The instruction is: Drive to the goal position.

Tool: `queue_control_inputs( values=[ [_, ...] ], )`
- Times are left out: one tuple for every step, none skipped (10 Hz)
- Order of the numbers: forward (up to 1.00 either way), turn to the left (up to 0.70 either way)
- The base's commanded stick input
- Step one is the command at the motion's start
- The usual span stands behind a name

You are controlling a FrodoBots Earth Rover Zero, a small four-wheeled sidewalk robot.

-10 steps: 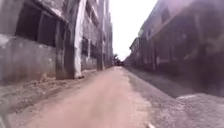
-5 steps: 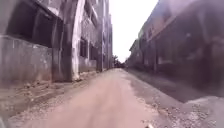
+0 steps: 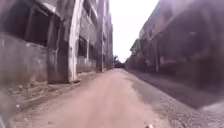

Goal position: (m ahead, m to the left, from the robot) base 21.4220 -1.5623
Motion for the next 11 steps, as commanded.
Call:
queue_control_inputs(
  values=[
    [0.6, 0.0],
    [0.6, 0.0],
    [0.6, 0.0],
    [0.6, 0.0],
    [0.6, 0.0],
    [0.6, 0.0],
    [0.6, -0.04],
    [0.6, -0.15],
    [0.6, -0.15],
    [0.6, -0.15],
    [0.6, -0.15]
  ],
)
